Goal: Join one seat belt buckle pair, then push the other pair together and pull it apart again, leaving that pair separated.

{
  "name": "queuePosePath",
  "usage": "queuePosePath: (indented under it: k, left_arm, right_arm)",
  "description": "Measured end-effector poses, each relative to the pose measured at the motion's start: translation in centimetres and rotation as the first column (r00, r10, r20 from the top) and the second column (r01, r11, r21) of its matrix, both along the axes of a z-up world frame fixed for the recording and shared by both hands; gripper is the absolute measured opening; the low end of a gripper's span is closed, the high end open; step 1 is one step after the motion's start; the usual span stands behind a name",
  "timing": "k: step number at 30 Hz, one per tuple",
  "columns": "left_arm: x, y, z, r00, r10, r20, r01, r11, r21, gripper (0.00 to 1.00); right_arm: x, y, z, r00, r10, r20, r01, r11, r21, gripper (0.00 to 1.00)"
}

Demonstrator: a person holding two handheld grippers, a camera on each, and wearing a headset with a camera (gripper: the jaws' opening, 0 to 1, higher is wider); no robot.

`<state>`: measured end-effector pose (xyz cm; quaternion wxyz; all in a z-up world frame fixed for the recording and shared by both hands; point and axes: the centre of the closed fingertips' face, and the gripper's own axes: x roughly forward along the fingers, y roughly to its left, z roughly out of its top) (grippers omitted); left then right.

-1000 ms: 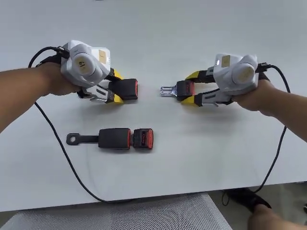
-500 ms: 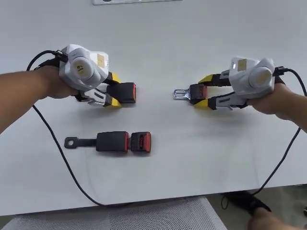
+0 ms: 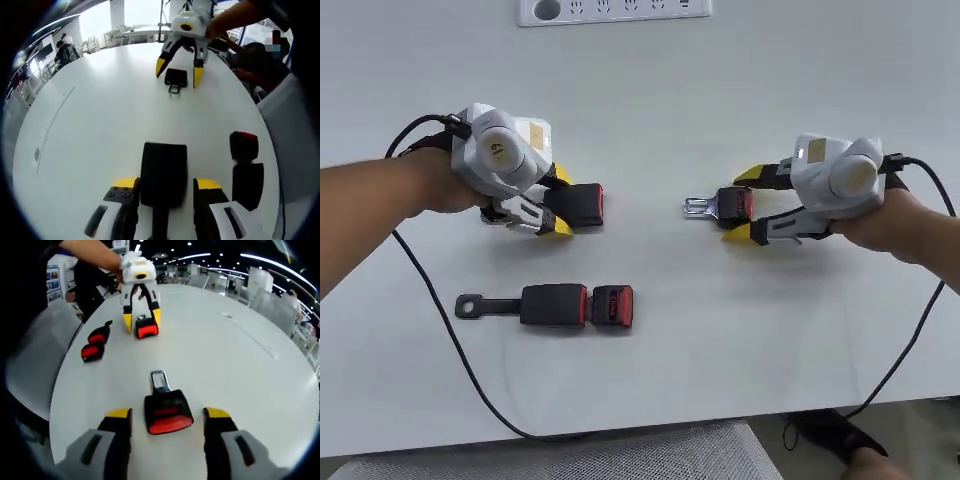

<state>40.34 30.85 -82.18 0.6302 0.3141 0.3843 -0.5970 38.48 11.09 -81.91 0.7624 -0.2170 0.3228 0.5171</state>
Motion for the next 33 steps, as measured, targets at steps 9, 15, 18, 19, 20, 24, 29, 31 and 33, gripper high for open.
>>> queuePosePath:
  k: [9,15,18,19,20,24,29,31,33]
  left_arm:
    - [0.7,1.5,3.4,0.954,0.298,0.008,-0.296,0.951,-0.092,0.73]
    - [0.0,3.7,5.6,0.871,0.492,-0.005,-0.483,0.854,-0.19,0.81]
    - [-1.4,5.0,6.5,0.841,0.54,-0.012,-0.529,0.819,-0.225,0.88]
    - [-1.8,5.4,6.6,0.834,0.551,-0.019,-0.54,0.81,-0.229,0.9]
    - [-2.2,5.5,7.0,0.824,0.565,-0.037,-0.555,0.794,-0.248,0.92]
    - [-3.4,7.0,8.2,0.794,0.608,-0.018,-0.584,0.754,-0.301,0.97]
    - [-5.5,8.9,9.7,0.772,0.636,-0.02,-0.597,0.713,-0.366,1.0]
    - [-6.1,9.5,10.0,0.771,0.637,-0.013,-0.594,0.711,-0.378,1.0]
    - [-6.7,10.1,10.3,0.771,0.637,-0.003,-0.587,0.71,-0.389,1.0]
  right_arm:
    - [2.0,0.2,2.3,0.972,-0.226,0.06,0.22,0.971,0.094,0.8]
    - [1.6,0.7,3.8,0.937,-0.335,0.094,0.323,0.938,0.126,0.87]
    - [0.5,1.9,4.6,0.931,-0.348,0.109,0.332,0.932,0.142,0.89]
    - [0.3,2.2,4.8,0.929,-0.353,0.115,0.336,0.931,0.145,0.9]
    - [0.0,2.3,4.9,0.926,-0.359,0.119,0.341,0.929,0.147,0.91]
    - [-1.2,3.5,5.9,0.916,-0.38,0.125,0.36,0.92,0.158,0.93]
    - [-2.6,4.7,6.2,0.915,-0.371,0.157,0.347,0.924,0.161,0.95]
    - [-3.2,5.2,6.3,0.92,-0.351,0.171,0.326,0.932,0.159,0.95]
    - [-3.9,5.5,6.5,0.922,-0.347,0.17,0.322,0.934,0.156,0.96]
